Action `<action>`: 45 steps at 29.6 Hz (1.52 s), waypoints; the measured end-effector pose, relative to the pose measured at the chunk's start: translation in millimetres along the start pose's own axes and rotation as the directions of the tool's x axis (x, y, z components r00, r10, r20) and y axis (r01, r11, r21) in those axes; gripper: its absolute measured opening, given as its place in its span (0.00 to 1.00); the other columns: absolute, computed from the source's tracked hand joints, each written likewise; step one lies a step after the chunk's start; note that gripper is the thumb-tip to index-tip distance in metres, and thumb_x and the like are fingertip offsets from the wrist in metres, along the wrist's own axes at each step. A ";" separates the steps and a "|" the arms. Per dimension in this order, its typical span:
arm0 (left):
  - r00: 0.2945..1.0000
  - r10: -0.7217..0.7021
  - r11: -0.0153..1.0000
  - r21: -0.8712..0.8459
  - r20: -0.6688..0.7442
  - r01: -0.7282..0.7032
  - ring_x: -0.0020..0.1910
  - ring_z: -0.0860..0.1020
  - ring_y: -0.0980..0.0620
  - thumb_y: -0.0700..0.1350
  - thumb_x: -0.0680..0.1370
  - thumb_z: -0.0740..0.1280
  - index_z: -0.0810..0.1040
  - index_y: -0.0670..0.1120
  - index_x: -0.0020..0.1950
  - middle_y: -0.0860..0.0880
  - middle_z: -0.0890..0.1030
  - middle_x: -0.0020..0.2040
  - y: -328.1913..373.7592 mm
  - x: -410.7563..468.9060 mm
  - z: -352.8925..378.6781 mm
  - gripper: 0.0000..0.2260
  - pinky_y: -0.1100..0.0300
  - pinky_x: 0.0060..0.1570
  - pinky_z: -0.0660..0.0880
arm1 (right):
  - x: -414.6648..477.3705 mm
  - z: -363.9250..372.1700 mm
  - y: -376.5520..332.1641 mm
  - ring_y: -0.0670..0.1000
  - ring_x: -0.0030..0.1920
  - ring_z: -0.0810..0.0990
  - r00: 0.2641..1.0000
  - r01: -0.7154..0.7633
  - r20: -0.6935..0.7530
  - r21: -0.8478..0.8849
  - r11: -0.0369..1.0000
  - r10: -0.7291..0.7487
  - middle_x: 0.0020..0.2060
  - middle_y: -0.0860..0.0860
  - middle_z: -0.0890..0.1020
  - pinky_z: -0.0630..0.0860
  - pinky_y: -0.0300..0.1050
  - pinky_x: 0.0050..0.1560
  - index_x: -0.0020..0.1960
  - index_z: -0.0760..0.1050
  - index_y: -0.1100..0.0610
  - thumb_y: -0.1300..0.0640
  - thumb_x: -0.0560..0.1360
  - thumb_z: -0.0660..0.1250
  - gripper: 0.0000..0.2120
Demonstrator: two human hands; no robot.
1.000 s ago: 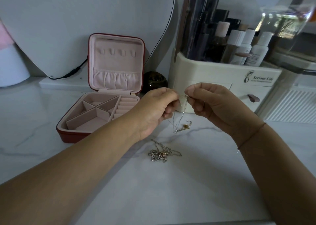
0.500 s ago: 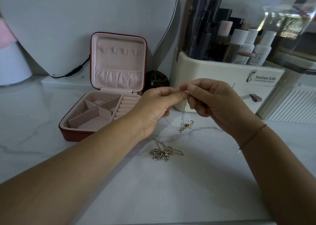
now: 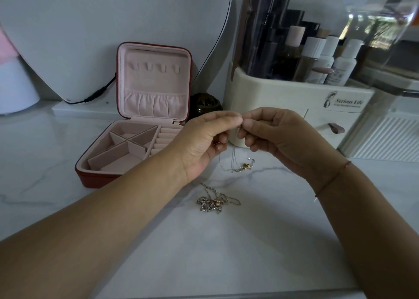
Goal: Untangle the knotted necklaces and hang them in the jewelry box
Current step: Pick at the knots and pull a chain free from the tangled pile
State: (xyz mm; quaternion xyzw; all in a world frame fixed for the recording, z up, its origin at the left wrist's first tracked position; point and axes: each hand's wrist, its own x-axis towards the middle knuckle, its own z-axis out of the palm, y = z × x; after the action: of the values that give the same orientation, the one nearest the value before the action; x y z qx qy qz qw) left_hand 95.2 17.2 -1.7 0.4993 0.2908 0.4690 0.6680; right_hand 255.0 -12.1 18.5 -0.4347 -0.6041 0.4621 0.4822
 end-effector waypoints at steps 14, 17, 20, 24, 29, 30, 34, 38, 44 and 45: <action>0.996 -0.002 0.995 0.104 0.087 -0.008 0.35 0.73 0.57 0.41 0.77 0.65 0.77 0.48 0.41 0.52 0.77 0.32 1.1 -3.9 3.1 0.06 0.61 0.39 0.68 | -1.1 1.4 -3.2 0.46 0.31 0.78 0.994 -0.058 0.102 0.094 0.994 0.048 0.34 0.54 0.82 0.76 0.36 0.33 0.41 0.76 0.61 0.67 0.77 0.59 0.09; 0.996 -0.013 0.997 0.074 0.087 0.006 0.35 0.73 0.57 0.41 0.77 0.65 0.77 0.48 0.41 0.52 0.78 0.35 1.3 -4.0 4.1 0.06 0.63 0.39 0.69 | 0.4 -0.7 -3.3 0.46 0.29 0.77 0.998 -0.029 0.063 0.188 0.982 0.018 0.33 0.55 0.81 0.75 0.36 0.32 0.41 0.73 0.59 0.68 0.74 0.62 0.06; 0.995 -0.026 1.000 0.021 0.098 0.024 0.34 0.74 0.58 0.41 0.73 0.67 0.78 0.48 0.40 0.52 0.78 0.35 0.9 -3.3 3.5 0.03 0.63 0.39 0.69 | 1.3 -1.2 -3.0 0.46 0.28 0.73 0.999 -0.013 0.035 0.191 0.982 0.006 0.31 0.53 0.79 0.72 0.35 0.31 0.41 0.72 0.58 0.68 0.74 0.62 0.07; 0.995 -0.065 0.989 -0.129 0.069 0.074 0.35 0.74 0.57 0.44 0.68 0.68 0.77 0.48 0.41 0.53 0.77 0.35 4.8 -0.5 -2.3 0.04 0.63 0.39 0.71 | 2.1 -5.6 -2.6 0.45 0.26 0.66 0.996 0.030 -0.084 0.165 0.986 -0.017 0.26 0.50 0.74 0.64 0.35 0.28 0.42 0.74 0.59 0.68 0.73 0.61 0.07; 0.999 -0.029 0.999 0.016 0.038 0.028 0.39 0.77 0.56 0.39 0.77 0.65 0.78 0.46 0.44 0.51 0.79 0.38 3.1 -0.1 -1.7 0.04 0.62 0.43 0.72 | 1.0 -4.6 -4.7 0.47 0.27 0.64 0.985 0.070 -0.157 0.002 0.998 -0.068 0.25 0.49 0.74 0.63 0.36 0.28 0.44 0.76 0.61 0.68 0.76 0.62 0.06; 0.999 -0.007 0.996 0.087 0.040 0.004 0.41 0.77 0.55 0.39 0.77 0.65 0.79 0.47 0.45 0.51 0.80 0.39 1.6 -0.7 -0.7 0.04 0.62 0.45 0.72 | 0.7 -3.4 -4.5 0.47 0.27 0.64 0.987 0.072 -0.146 -0.012 0.997 -0.073 0.25 0.50 0.74 0.63 0.36 0.28 0.45 0.76 0.61 0.67 0.76 0.63 0.05; 0.995 0.066 0.963 0.254 0.079 -0.084 0.44 0.80 0.60 0.41 0.74 0.69 0.82 0.47 0.50 0.53 0.84 0.42 -0.1 -5.0 2.0 0.06 0.67 0.46 0.74 | -0.9 -1.5 -4.4 0.47 0.27 0.65 0.992 0.074 -0.096 -0.032 0.997 -0.077 0.26 0.52 0.74 0.63 0.36 0.28 0.45 0.77 0.63 0.62 0.76 0.64 0.04; 0.986 0.159 0.939 0.302 0.042 -0.165 0.41 0.81 0.62 0.40 0.71 0.72 0.82 0.45 0.48 0.53 0.84 0.39 -1.4 -7.1 5.9 0.06 0.74 0.42 0.73 | -1.9 -0.7 -4.3 0.48 0.25 0.65 0.994 0.073 -0.074 -0.047 0.996 -0.077 0.25 0.53 0.75 0.62 0.35 0.25 0.46 0.77 0.63 0.59 0.76 0.65 0.07; 0.982 0.191 0.930 0.319 0.014 -0.185 0.41 0.81 0.57 0.42 0.74 0.71 0.83 0.43 0.47 0.48 0.84 0.39 -2.4 -6.9 5.4 0.04 0.70 0.42 0.74 | -0.2 -0.4 -3.0 0.48 0.25 0.65 0.995 0.072 -0.064 -0.052 0.996 -0.075 0.26 0.53 0.75 0.63 0.36 0.24 0.51 0.75 0.70 0.57 0.75 0.65 0.14; 0.986 0.165 0.938 0.307 0.008 -0.160 0.41 0.80 0.57 0.42 0.74 0.70 0.83 0.44 0.46 0.49 0.83 0.39 -2.5 -6.8 5.4 0.03 0.69 0.42 0.74 | 0.2 -0.2 -2.6 0.48 0.25 0.65 0.995 0.074 -0.068 -0.056 0.996 -0.077 0.26 0.53 0.75 0.63 0.36 0.25 0.51 0.74 0.71 0.56 0.74 0.66 0.16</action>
State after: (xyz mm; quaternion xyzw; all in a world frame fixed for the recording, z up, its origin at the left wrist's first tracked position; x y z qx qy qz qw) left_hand 98.0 8.6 -2.8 0.6150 0.3238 0.4762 0.5386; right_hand 255.0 -12.4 21.1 -0.4400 -0.6150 0.4119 0.5085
